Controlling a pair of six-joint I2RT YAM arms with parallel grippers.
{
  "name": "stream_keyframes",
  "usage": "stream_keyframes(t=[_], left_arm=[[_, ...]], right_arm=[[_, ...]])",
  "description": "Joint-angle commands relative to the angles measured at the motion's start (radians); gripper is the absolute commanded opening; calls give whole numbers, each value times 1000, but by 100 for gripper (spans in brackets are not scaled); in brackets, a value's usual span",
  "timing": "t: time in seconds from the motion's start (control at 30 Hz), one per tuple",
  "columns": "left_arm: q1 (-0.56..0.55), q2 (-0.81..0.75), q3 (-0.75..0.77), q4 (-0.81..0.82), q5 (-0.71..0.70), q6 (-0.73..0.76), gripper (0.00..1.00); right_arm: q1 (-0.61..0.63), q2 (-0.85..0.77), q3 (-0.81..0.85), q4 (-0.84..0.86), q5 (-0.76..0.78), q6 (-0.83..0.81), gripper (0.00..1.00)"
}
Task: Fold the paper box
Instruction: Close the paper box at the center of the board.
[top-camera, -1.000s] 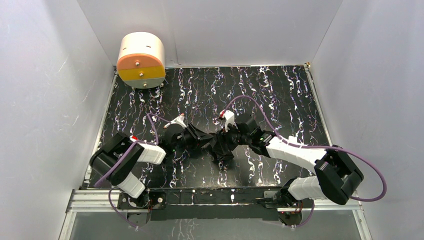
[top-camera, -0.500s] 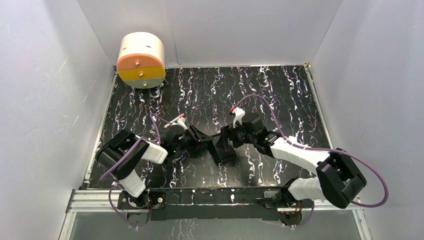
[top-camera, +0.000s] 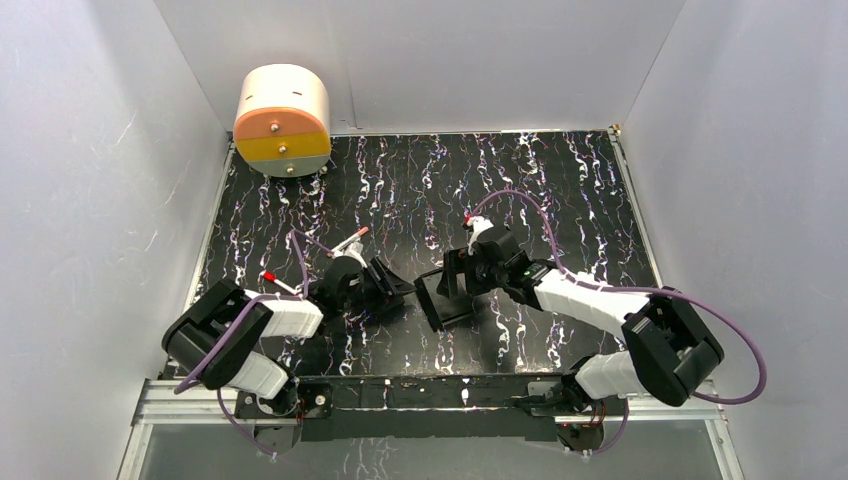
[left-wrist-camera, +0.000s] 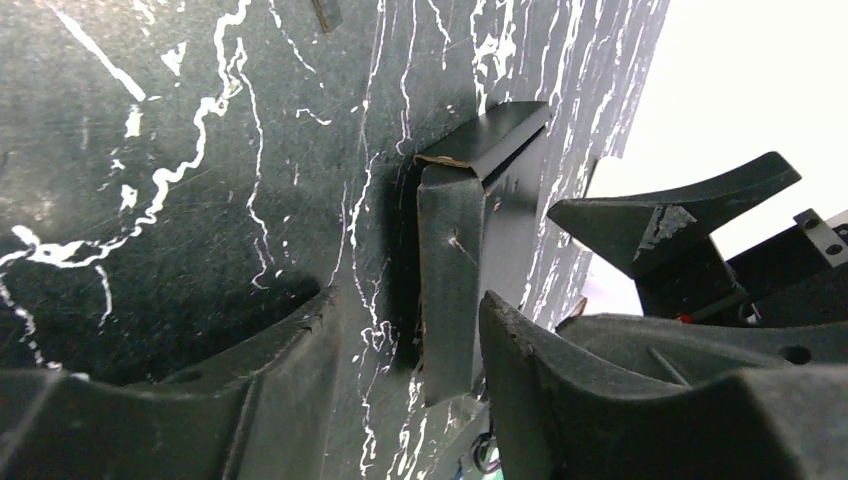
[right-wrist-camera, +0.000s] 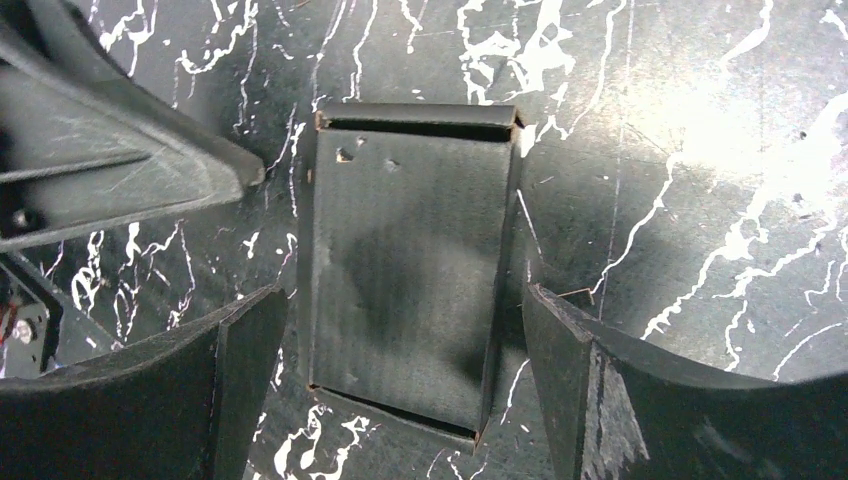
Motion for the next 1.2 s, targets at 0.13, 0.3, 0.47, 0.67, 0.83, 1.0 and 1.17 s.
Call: stream_keyframes(t=[0.13,0.3,0.47,0.67,0.83,1.0,1.17], left_arm=[[-17,-23,85,-151,1,89,29],[-32,63,110,-92,23,78,20],[-43,167,147,-50,44,81,14],[-58,252,190,-20,64,92,8],[-61,220,179,-27,59,100,8],[-65,114,186,-79,41,148,8],[-79,-30,197,-154,7,180,9]], right_arm=[[-7,64,61,11,40,53,89],[-8,89,59,34,9,67,81],[-11,108,39,76,-39,88,72],[-11,158,25,140,-137,109,62],[-15,161,11,164,-146,120,59],[-24,176,8,241,-221,159,57],[-23,251,13,374,-358,231,54]])
